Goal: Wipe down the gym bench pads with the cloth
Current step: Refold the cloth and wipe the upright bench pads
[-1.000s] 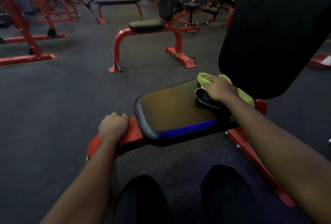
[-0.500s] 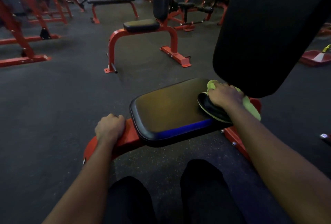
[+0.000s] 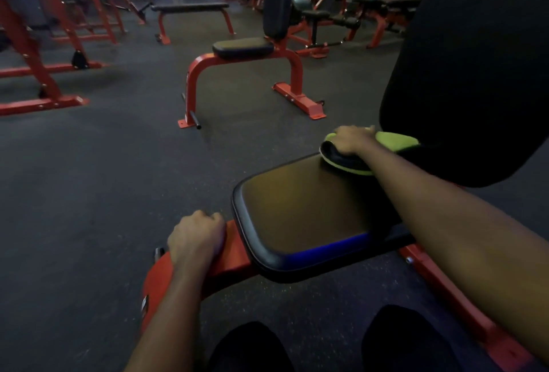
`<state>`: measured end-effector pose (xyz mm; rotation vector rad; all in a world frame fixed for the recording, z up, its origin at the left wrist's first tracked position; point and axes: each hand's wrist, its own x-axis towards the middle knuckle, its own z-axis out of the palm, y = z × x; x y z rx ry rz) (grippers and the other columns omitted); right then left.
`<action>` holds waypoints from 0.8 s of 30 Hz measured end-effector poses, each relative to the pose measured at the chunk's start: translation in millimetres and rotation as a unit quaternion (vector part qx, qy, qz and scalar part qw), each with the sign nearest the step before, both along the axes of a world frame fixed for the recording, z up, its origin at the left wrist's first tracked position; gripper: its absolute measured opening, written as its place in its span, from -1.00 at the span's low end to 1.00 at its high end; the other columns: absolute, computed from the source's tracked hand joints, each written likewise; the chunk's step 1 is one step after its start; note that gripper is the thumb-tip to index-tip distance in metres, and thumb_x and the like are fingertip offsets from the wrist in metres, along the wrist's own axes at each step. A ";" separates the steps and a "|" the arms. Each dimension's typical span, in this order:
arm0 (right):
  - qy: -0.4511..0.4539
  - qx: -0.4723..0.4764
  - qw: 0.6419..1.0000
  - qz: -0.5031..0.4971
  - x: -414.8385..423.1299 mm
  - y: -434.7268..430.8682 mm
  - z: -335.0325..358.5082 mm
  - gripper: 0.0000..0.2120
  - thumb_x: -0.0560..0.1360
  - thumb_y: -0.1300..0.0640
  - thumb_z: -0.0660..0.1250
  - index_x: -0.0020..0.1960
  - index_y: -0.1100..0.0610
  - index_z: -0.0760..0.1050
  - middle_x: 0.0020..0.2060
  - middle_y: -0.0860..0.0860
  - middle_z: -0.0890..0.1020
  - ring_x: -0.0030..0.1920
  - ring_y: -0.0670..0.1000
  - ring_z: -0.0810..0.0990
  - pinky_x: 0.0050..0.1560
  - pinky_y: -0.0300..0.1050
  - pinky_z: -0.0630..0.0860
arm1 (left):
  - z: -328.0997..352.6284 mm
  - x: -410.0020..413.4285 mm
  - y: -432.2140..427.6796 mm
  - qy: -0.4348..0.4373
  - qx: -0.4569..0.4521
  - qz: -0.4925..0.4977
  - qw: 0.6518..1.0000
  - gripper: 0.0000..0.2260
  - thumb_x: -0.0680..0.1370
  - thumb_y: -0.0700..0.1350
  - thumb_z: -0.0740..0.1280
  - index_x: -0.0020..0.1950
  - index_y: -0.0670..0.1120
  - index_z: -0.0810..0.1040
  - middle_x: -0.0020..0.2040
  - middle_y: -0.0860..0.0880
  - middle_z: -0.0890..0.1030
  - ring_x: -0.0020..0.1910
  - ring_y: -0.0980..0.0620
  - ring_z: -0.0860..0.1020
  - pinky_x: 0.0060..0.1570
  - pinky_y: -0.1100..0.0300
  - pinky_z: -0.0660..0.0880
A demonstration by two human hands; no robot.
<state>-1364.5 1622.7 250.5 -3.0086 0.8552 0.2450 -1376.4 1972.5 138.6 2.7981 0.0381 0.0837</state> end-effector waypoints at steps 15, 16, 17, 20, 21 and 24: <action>0.071 0.037 0.975 0.207 43.6 69.3 -3.5 -0.60 0.67 -0.02 0.10 0.37 0.11 0.53 0.41 0.19 0.50 0.36 0.23 0.49 0.21 0.04 0.38 | 8.0 -3.4 1.0 0.017 -0.051 0.010 0.998 -0.67 0.57 0.02 0.07 -0.03 -0.14 0.56 0.07 -0.22 0.63 0.01 -0.22 0.57 -0.01 0.01 0.45; 0.064 0.045 0.966 0.248 47.4 98.5 -10.1 -0.59 0.67 -0.03 0.09 0.37 0.11 0.52 0.41 0.19 0.50 0.37 0.23 0.49 0.21 0.05 0.38 | 9.0 -5.9 1.3 0.016 -0.056 0.011 0.998 -0.66 0.57 0.01 0.08 -0.01 -0.16 0.56 0.07 -0.23 0.62 0.01 -0.22 0.57 -0.01 0.01 0.44; 0.050 0.050 0.957 0.281 48.4 125.6 -13.8 -0.57 0.65 -0.05 0.08 0.36 0.11 0.53 0.40 0.20 0.51 0.37 0.24 0.49 0.19 0.06 0.38 | 10.0 -5.1 1.7 0.015 -0.060 0.011 0.998 -0.66 0.57 0.00 0.08 0.00 -0.17 0.57 0.07 -0.24 0.62 0.01 -0.22 0.57 -0.03 0.01 0.43; -0.018 0.098 0.944 0.314 28.3 150.1 -14.8 -0.51 0.58 -0.15 0.06 0.34 0.01 0.56 0.38 0.14 0.55 0.35 0.21 0.51 0.28 0.11 0.40 | 9.8 -9.9 2.5 0.009 -0.078 0.023 0.997 -0.67 0.57 -0.02 0.09 -0.02 -0.19 0.57 0.05 -0.24 0.62 -0.02 -0.22 0.56 -0.03 0.01 0.43; -0.028 0.117 0.945 0.305 24.1 134.2 -13.7 -0.52 0.60 -0.14 0.05 0.33 0.00 0.57 0.38 0.12 0.56 0.34 0.19 0.51 0.31 0.11 0.41 | 9.8 -10.7 2.5 0.009 -0.083 0.026 0.996 -0.67 0.57 -0.02 0.09 -0.03 -0.19 0.57 0.04 -0.24 0.62 -0.03 -0.21 0.56 -0.03 0.00 0.43; 0.004 0.095 0.972 0.217 21.9 56.3 -4.1 -0.61 0.70 0.02 0.07 0.32 0.13 0.58 0.35 0.19 0.57 0.31 0.22 0.53 0.29 0.08 0.44 | 10.1 -8.2 2.6 0.005 -0.082 0.024 0.996 -0.67 0.57 -0.03 0.10 -0.03 -0.19 0.57 0.05 -0.25 0.62 -0.02 -0.22 0.56 -0.04 0.00 0.41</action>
